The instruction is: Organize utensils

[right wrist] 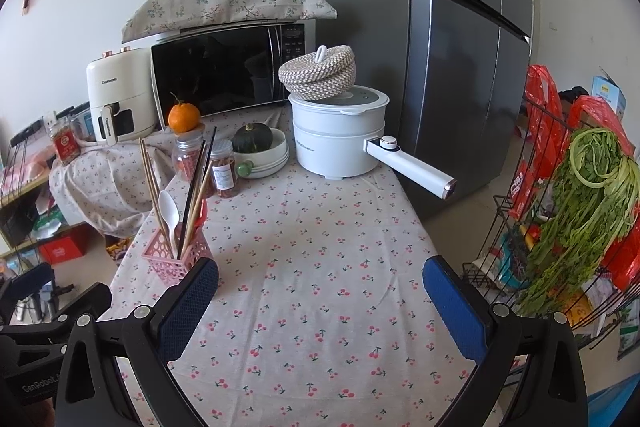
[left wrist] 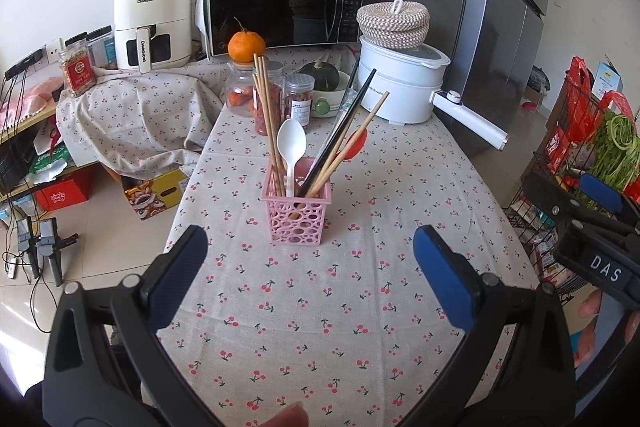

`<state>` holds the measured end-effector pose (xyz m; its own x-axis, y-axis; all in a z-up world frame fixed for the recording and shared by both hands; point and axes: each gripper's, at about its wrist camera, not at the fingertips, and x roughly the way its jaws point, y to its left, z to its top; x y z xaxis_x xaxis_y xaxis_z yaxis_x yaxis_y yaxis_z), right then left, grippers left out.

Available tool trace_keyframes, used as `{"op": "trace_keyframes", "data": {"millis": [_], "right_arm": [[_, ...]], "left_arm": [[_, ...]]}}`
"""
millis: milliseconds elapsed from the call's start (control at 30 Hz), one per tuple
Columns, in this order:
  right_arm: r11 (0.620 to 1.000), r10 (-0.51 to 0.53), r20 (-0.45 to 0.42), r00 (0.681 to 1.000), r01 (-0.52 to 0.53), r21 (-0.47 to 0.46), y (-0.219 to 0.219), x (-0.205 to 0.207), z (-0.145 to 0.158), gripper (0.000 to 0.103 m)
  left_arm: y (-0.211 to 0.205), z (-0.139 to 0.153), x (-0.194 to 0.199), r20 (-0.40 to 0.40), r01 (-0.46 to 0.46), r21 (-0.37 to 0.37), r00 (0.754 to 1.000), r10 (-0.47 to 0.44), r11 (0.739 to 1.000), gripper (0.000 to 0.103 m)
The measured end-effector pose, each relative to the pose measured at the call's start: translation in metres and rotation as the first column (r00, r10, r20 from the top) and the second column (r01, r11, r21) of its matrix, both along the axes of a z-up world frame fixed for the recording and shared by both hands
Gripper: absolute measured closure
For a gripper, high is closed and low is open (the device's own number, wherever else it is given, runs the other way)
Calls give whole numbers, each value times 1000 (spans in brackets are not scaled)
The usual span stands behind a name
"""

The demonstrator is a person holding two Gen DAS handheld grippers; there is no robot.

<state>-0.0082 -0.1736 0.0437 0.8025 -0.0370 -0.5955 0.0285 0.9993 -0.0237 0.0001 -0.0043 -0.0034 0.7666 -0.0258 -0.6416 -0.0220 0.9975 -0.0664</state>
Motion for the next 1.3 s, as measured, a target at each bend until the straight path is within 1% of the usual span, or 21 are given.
{"op": "trace_keyframes", "data": {"millis": [700,933,1300], "right_arm": [[1000,-4,9,1000,4,1,2,1,0,0],[1000,-9,21,1000,9,2,2,0,1,0],[1000,-7,14,1000,7,8,-1,0,1,0]], "left_arm": [[0,1,-2,8,13,-16,1000,-13,1000,1],[3,4,-4,19,1,-27,1000,-1,1000,1],[-3,1,-2,9,22,-35,1000,-22,999,1]]}}
